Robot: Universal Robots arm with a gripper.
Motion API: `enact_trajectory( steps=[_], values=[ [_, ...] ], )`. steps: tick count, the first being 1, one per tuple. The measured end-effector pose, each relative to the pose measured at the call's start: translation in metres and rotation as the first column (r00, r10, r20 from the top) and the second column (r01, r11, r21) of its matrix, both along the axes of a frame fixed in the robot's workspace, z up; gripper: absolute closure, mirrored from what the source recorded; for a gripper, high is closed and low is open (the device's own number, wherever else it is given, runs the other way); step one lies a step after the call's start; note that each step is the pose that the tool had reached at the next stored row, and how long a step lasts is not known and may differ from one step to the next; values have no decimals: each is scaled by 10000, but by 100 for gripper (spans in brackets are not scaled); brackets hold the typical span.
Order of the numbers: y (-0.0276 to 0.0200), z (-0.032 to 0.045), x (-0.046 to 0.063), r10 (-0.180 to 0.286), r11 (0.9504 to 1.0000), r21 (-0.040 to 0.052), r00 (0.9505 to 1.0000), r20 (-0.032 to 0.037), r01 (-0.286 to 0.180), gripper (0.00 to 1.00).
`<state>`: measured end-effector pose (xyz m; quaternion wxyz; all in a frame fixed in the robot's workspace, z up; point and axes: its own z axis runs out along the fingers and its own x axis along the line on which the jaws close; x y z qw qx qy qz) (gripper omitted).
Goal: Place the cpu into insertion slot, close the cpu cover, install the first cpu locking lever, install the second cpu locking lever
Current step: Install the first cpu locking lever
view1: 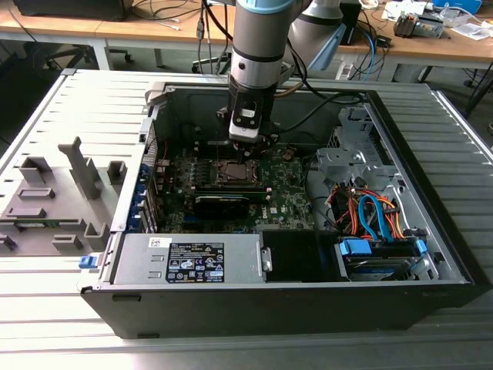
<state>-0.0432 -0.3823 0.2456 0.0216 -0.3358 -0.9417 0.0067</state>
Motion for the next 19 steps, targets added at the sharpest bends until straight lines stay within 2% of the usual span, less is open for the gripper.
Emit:
enact_trajectory(
  steps=[19],
  values=[
    [0,0,0,366,9993,0,9993,0,-366,89]
  ],
)
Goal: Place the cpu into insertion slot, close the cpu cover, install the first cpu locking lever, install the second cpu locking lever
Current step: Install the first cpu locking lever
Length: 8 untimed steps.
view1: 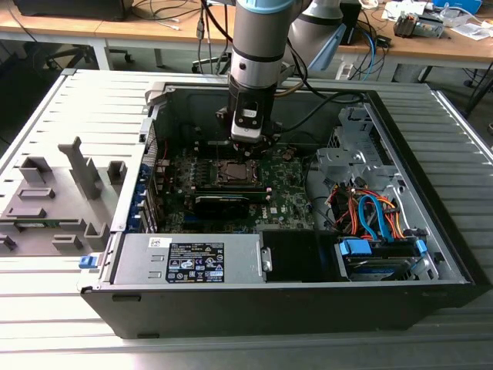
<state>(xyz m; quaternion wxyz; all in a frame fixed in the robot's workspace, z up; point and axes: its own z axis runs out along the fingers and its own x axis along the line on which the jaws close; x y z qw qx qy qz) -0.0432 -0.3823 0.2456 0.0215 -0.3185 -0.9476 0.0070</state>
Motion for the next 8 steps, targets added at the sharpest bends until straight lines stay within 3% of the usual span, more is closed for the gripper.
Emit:
enact_trajectory(
  steps=[8],
  values=[
    [0,0,0,154,9999,0,9999,-1,-154,89]
  ],
)
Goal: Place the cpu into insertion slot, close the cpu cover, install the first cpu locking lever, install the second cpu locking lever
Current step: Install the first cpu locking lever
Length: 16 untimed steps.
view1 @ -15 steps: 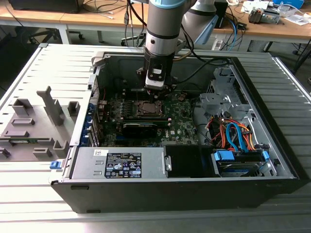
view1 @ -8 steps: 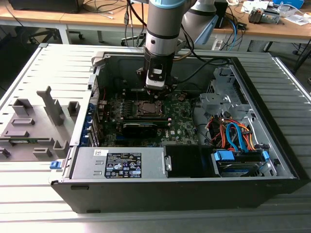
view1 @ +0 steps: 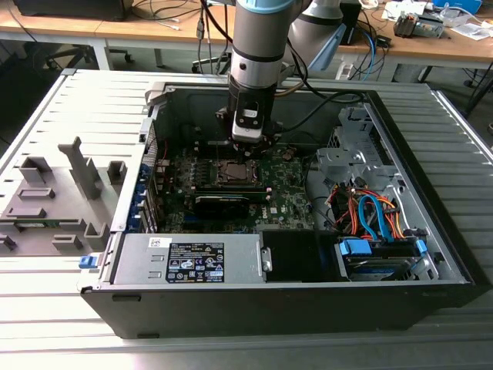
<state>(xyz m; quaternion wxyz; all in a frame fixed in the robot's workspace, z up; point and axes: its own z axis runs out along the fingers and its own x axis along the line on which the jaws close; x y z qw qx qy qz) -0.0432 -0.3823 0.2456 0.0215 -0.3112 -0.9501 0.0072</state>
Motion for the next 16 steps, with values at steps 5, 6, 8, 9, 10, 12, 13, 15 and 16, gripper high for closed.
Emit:
enact_trajectory(
  steps=[5,6,8,9,10,12,13,15,16],
  values=[
    [0,0,0,74,10000,0,10000,0,-74,89],
    [0,0,0,87,10000,0,10000,0,-87,89],
    [0,0,0,113,9999,0,9999,0,-113,89],
    [0,0,0,139,9999,0,9999,0,-139,89],
    [0,0,0,159,9999,0,9999,0,-159,89],
    [0,0,0,196,9998,0,9998,0,-196,89],
    [0,0,0,210,9998,0,9998,0,-210,89],
    [0,0,0,253,9997,0,9997,0,-253,89],
    [0,0,0,266,9996,0,9996,0,-266,89]
  ],
)
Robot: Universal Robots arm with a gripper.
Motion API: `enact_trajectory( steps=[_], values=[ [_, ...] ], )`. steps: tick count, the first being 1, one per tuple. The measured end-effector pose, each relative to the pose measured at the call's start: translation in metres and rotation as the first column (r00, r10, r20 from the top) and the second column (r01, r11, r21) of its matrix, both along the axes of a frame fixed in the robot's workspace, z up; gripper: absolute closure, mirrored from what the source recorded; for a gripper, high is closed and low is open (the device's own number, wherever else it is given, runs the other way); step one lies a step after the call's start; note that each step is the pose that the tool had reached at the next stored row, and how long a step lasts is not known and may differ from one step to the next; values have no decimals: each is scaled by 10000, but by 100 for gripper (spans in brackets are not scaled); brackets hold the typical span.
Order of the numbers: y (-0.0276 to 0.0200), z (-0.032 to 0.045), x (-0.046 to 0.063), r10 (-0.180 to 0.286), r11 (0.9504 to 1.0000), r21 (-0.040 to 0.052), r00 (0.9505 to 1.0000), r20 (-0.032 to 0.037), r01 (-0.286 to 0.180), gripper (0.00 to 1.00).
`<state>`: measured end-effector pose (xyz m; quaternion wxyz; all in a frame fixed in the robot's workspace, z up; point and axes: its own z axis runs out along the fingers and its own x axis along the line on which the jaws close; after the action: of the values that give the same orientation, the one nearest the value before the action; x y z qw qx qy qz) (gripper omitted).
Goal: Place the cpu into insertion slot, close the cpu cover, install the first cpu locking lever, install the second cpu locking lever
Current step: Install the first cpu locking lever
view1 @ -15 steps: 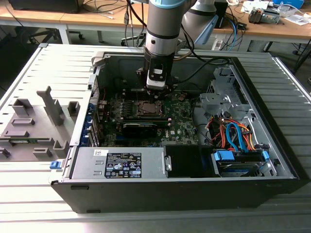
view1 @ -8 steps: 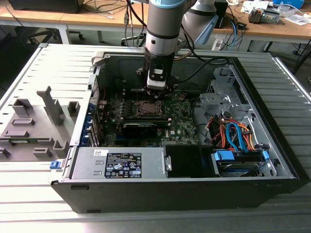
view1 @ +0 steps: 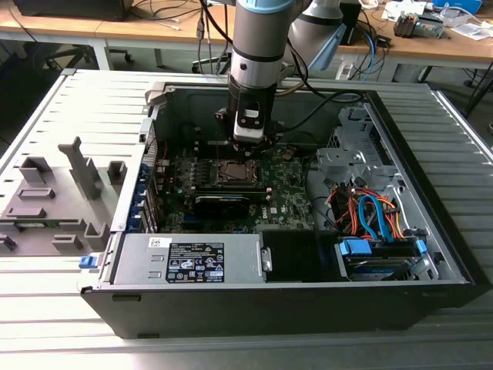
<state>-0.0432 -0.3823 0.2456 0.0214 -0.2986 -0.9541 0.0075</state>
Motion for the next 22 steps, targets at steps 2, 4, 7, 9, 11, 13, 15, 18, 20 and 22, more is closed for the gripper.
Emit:
enact_trajectory(
  steps=[2,4,7,9,11,13,15,18,20,22],
  values=[
    [0,0,0,31,10000,0,10000,0,-31,89],
    [0,0,0,72,10000,0,10000,0,-72,89],
    [0,0,0,249,9997,1,9997,0,-249,89],
    [0,0,0,372,9993,0,9993,0,-372,89],
    [0,0,0,503,9987,0,9987,0,-503,89],
    [0,0,0,551,9985,0,9985,0,-551,89],
    [0,0,0,585,9983,0,9983,0,-585,89],
    [0,0,0,628,9980,0,9980,0,-628,89],
    [0,0,0,658,9978,1,9978,0,-658,89],
    [0,0,0,705,9975,0,9975,0,-705,89]
  ],
)
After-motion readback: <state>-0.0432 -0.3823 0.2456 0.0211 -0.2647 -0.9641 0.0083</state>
